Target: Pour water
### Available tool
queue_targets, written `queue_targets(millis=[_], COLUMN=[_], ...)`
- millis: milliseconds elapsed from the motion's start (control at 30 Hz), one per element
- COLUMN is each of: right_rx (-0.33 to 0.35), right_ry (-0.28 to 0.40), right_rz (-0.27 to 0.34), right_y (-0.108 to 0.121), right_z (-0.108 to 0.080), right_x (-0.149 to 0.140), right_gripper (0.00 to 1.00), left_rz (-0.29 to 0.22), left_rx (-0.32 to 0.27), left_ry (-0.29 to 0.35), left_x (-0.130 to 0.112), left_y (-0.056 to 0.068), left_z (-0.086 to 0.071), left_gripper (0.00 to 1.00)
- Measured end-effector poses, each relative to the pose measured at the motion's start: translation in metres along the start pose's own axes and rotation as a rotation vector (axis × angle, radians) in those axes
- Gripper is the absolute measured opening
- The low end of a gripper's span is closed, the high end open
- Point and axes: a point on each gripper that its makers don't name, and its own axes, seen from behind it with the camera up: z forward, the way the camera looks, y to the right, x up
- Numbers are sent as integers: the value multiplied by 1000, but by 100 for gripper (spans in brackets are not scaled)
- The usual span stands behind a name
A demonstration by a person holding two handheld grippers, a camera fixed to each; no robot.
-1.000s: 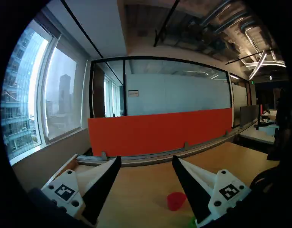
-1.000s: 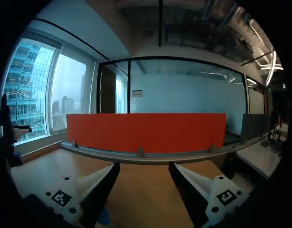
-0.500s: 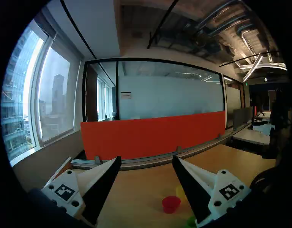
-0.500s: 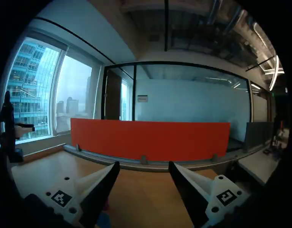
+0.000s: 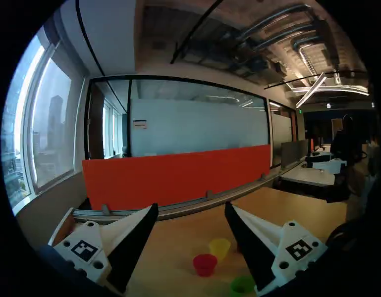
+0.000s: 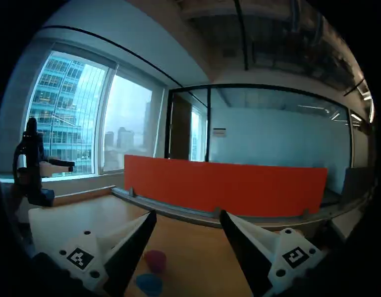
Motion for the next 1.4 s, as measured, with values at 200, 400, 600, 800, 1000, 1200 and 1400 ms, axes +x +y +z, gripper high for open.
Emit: queue_targets(millis=[200,400,600,800,1000,1200,1400], right_rx=[53,82,112,162,196,215,242], right_ry=[-1,-4,-23,-59,-100,-139,-177], right_rz=[2,-9,-28,-55,-80,-93,-114], right_y=[-11,-18,-23,-33,-40,-42,-46], right_z=[-1,-2,-3,-4,-6,-7,-7], right_x=[5,9,7,-2,-14,-26,-39], right_gripper=[99,99,99,100,100,100,100], left_rz=[4,15,-10,-24,-10,16,31], left_rx=[-60,-79,-117,-163,-194,-230,-268], left_ry=[-3,-32,-41,-62,-98,-118,-140], left_x=[-1,-10,-15,-24,-38,-47,-58], left_y=[14,18,24,30,36,45,54], left_z=[-6,-8,-10,-13,-15,-17,-17], left_gripper=[99,99,100,100,100,100,100])
